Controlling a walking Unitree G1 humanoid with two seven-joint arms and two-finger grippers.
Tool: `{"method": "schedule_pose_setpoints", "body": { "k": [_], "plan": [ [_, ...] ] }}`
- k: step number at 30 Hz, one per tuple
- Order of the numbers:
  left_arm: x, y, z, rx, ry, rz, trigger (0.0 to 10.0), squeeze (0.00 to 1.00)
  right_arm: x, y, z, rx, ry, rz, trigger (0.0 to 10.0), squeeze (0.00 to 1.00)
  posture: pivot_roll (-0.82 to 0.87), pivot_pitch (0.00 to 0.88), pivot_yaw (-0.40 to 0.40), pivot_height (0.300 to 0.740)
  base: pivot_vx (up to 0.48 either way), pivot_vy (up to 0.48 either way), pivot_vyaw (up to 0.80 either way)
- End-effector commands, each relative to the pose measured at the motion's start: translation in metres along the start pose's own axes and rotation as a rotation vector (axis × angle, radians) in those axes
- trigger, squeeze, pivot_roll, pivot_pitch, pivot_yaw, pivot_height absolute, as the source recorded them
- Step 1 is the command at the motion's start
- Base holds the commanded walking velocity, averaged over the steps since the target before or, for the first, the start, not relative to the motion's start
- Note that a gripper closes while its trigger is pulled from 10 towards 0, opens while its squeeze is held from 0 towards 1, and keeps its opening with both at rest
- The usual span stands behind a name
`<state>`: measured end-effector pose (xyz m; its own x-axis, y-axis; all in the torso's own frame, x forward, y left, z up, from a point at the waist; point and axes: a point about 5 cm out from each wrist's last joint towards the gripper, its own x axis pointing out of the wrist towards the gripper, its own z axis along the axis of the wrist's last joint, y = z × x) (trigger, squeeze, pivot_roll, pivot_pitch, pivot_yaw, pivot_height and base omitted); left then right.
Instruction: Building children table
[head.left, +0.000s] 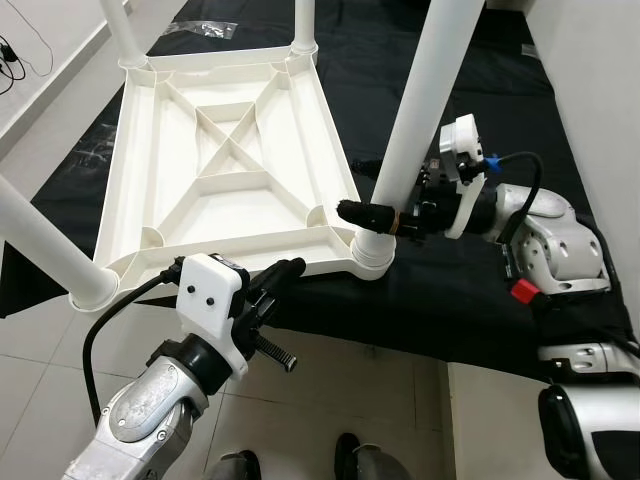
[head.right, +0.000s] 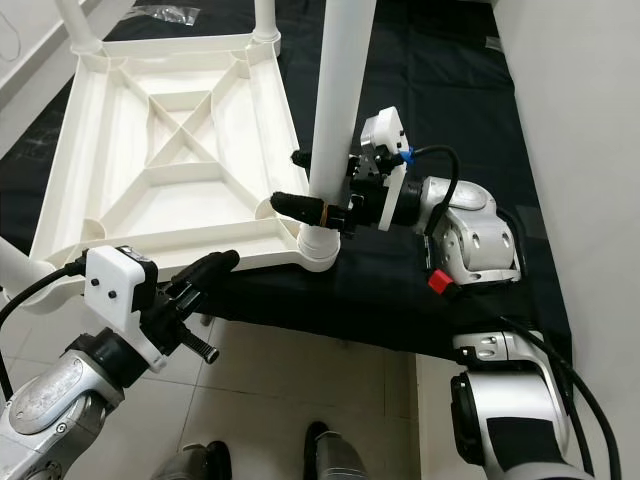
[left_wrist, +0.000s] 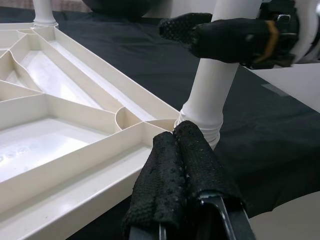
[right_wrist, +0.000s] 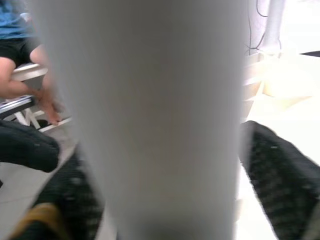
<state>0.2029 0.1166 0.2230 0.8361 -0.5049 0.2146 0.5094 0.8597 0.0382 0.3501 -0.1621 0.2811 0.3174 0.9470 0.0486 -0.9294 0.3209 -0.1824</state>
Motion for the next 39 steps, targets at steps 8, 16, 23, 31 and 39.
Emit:
{"method": "schedule_pose_setpoints", "body": {
  "k": [8,16,23,31,39],
  "plan": [
    [-0.004,0.0,-0.002,0.002,0.024,0.005,10.0,0.0,-0.016,-0.004,-0.011,0.025,-0.016,0.015,0.0,0.0,0.11,0.281,-0.064,0.74,0.0,0.0,0.0],
    [-0.004,0.002,-0.003,0.009,0.026,0.003,10.0,0.0,-0.019,-0.005,-0.03,0.011,0.05,-0.103,0.0,0.0,0.09,0.268,-0.065,0.74,0.0,0.0,0.0],
    [-0.005,0.005,-0.002,0.02,0.031,0.004,10.0,0.0,-0.002,0.021,-0.076,-0.017,0.281,-1.035,0.0,0.0,0.07,0.276,-0.074,0.74,0.0,0.0,0.0],
    [-0.004,0.005,-0.006,0.001,0.027,0.01,10.0,0.0,0.026,0.039,-0.076,0.076,0.223,-0.949,0.0,0.0,0.05,0.251,-0.073,0.74,0.0,0.0,0.0],
    [-0.006,0.009,-0.005,0.012,0.022,0.038,10.0,0.0,0.049,0.044,-0.059,0.095,0.117,-0.669,10.0,0.0,0.05,0.254,-0.089,0.74,0.0,0.0,0.0]
  ]
}}
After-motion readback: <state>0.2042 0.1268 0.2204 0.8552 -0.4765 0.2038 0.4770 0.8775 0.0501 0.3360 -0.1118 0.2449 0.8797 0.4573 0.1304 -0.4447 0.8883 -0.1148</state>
